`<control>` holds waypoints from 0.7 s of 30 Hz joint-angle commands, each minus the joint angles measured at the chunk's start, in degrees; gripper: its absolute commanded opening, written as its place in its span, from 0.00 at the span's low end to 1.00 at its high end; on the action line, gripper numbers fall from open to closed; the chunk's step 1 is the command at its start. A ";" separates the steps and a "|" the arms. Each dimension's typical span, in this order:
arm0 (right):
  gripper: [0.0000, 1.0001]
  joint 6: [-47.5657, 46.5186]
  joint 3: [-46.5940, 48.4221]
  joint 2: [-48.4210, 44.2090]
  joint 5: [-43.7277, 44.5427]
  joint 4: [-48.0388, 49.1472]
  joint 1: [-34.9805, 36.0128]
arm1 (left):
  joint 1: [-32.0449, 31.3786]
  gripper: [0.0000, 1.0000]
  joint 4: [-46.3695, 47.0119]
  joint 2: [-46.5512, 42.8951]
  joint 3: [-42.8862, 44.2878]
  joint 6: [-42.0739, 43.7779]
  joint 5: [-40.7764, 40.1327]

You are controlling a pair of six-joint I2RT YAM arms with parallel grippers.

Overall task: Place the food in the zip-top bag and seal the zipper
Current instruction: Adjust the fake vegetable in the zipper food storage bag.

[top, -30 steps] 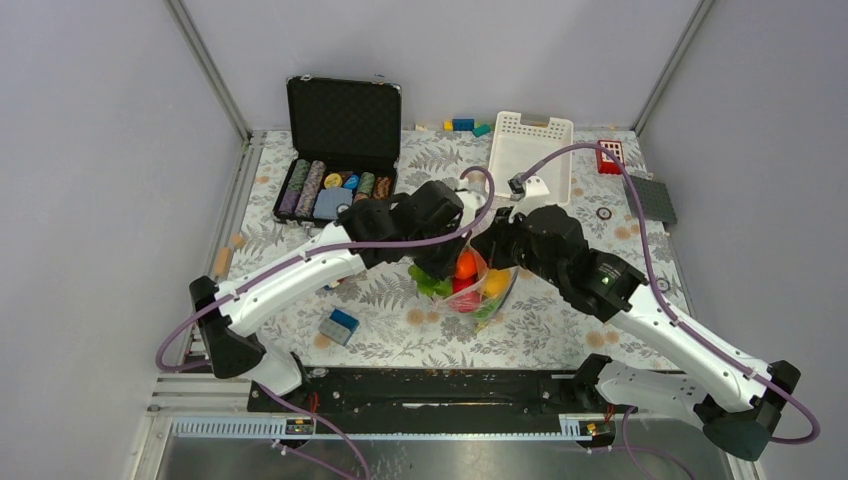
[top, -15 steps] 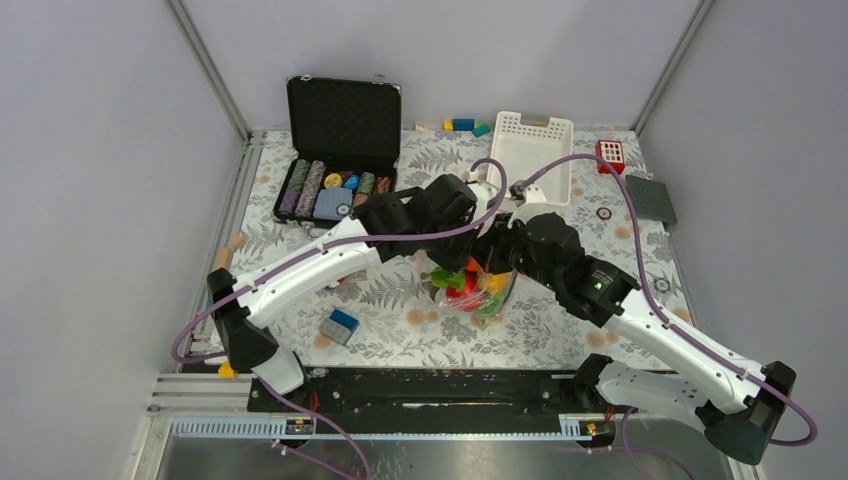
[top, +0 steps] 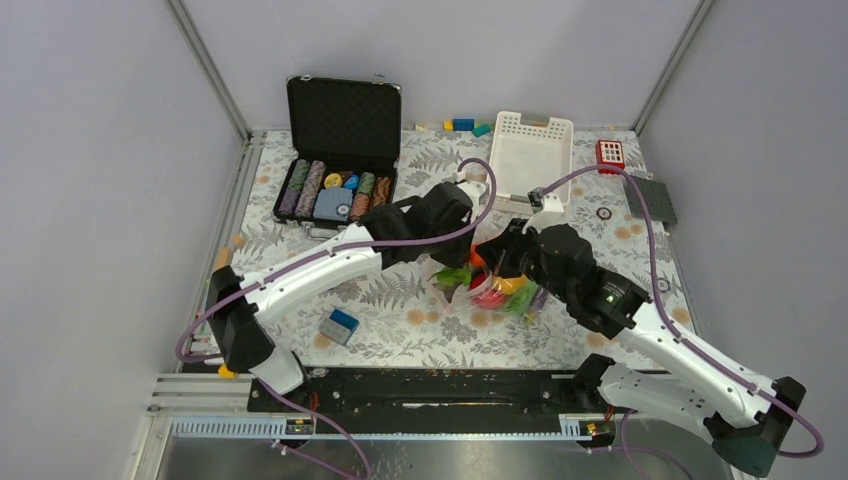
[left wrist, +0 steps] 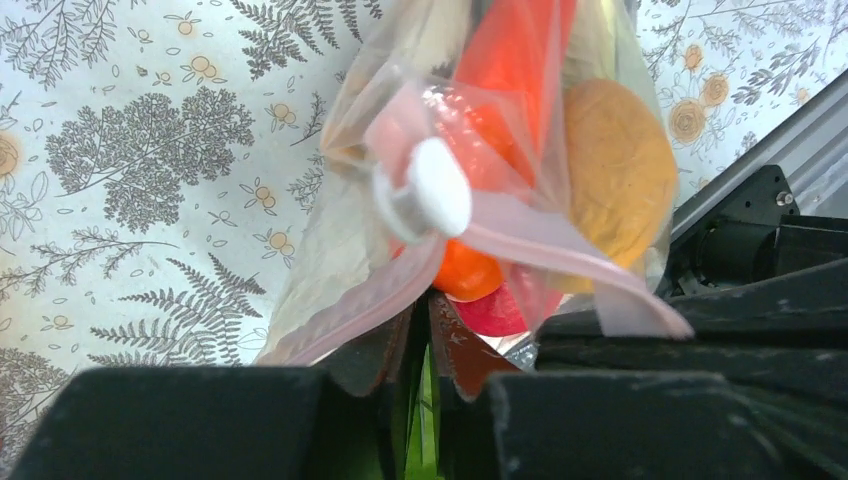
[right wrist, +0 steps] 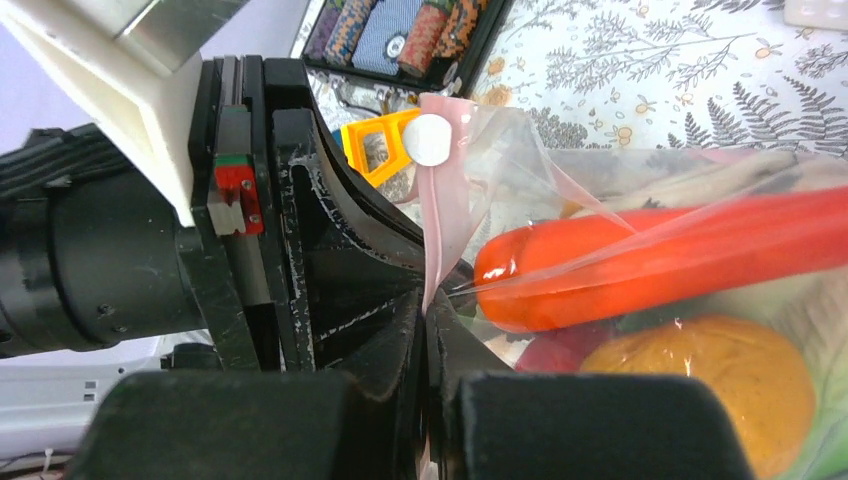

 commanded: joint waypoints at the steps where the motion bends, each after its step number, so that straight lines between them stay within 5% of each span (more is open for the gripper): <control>1: 0.00 3.64 -0.04 -3.28 0.96 7.84 0.77 | 0.49 0.16 9.65 -3.50 -1.55 -2.21 -0.92; 12: 0.00 4.09 -0.75 -5.38 6.45 8.10 0.67 | 0.50 0.58 9.97 -15.96 -5.94 -3.47 6.79; 16: 0.00 3.81 -1.40 -6.44 7.34 8.09 0.60 | 0.52 0.95 10.33 -24.74 -10.30 -4.84 2.05; 21: 0.00 3.88 -2.75 -8.15 7.21 8.51 0.49 | 1.19 0.99 7.69 -36.18 -17.99 -9.47 -11.82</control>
